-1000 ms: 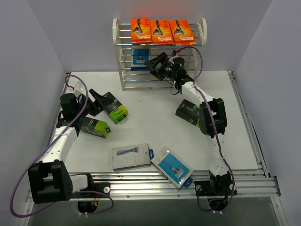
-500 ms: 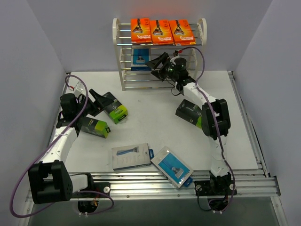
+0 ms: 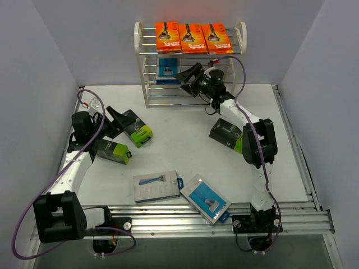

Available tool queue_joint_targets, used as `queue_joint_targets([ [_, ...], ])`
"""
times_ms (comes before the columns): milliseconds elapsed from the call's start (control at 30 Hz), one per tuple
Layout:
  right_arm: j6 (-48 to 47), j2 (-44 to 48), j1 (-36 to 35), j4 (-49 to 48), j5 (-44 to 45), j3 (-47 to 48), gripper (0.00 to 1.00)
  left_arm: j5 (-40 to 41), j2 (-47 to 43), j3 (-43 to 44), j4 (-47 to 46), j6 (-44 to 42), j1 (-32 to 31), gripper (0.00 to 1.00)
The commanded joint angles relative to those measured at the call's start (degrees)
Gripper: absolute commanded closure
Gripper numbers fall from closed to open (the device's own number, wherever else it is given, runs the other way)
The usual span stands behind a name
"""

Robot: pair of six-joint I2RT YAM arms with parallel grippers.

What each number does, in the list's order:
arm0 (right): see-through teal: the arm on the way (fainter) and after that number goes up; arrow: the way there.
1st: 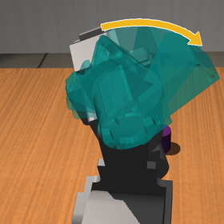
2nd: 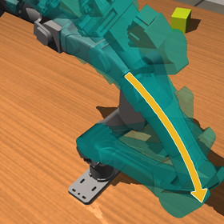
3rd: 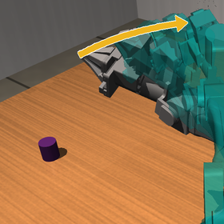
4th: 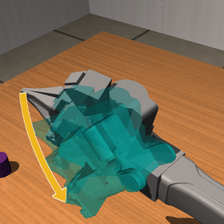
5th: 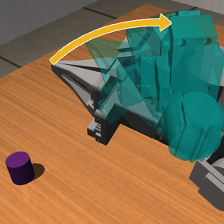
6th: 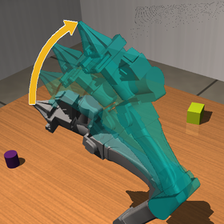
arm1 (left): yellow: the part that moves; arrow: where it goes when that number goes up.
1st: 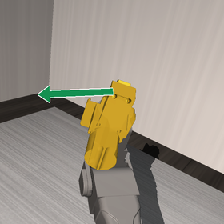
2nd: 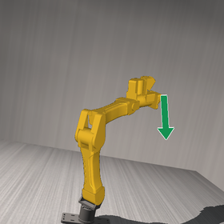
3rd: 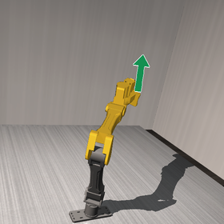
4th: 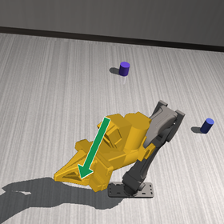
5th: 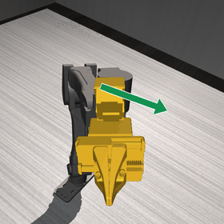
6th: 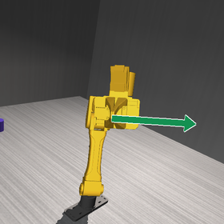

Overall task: Place and organize the shaving razors onto the shelf
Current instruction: Place the shaving razor onto shelf

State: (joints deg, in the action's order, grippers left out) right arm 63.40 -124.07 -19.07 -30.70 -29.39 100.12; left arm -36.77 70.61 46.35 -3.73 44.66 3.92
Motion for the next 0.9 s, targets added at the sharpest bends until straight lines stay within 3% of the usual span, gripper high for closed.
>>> queue_joint_targets([
  [0,0.23,3.22,0.53,-4.46,-0.85,0.78,0.19,-1.02,-1.09,0.06,-3.22,0.07,0.65,0.14],
  [867,2.61,-5.39,-1.41,-6.74,1.70,10.10,0.20,-1.99,-0.56,-0.12,-4.27,0.77,0.56,0.14],
])
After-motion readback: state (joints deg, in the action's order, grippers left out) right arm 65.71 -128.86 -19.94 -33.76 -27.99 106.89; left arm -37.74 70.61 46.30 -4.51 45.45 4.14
